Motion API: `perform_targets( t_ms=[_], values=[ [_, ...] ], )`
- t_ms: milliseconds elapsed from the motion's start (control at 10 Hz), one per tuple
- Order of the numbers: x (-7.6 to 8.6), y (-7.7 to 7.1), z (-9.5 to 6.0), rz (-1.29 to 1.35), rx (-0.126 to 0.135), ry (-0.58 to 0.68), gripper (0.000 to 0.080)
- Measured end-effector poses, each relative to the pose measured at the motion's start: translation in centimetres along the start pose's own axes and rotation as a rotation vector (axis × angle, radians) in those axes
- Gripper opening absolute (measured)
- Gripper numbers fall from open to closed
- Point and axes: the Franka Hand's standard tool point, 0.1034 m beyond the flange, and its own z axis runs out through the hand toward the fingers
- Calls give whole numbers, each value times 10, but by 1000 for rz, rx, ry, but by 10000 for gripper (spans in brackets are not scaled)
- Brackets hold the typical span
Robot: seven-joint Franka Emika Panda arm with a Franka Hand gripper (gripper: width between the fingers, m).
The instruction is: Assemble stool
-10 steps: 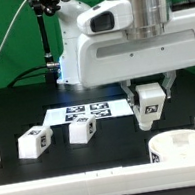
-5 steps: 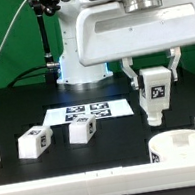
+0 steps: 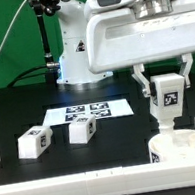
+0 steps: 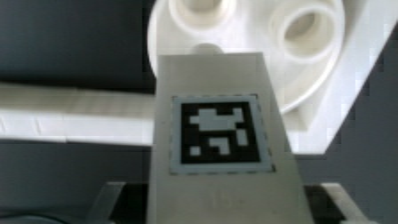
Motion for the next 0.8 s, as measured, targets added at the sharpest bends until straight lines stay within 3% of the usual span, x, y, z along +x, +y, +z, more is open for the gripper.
perform_targets(
  t_ms=[100,200,600,800],
  values=[
    [11,-4,6,0,6,7,338],
    [6,-15,15,-8,15,20,338],
    [1,-15,19,-30,15,8,338],
    [9,-15,23,-35,16,15,338]
  ],
)
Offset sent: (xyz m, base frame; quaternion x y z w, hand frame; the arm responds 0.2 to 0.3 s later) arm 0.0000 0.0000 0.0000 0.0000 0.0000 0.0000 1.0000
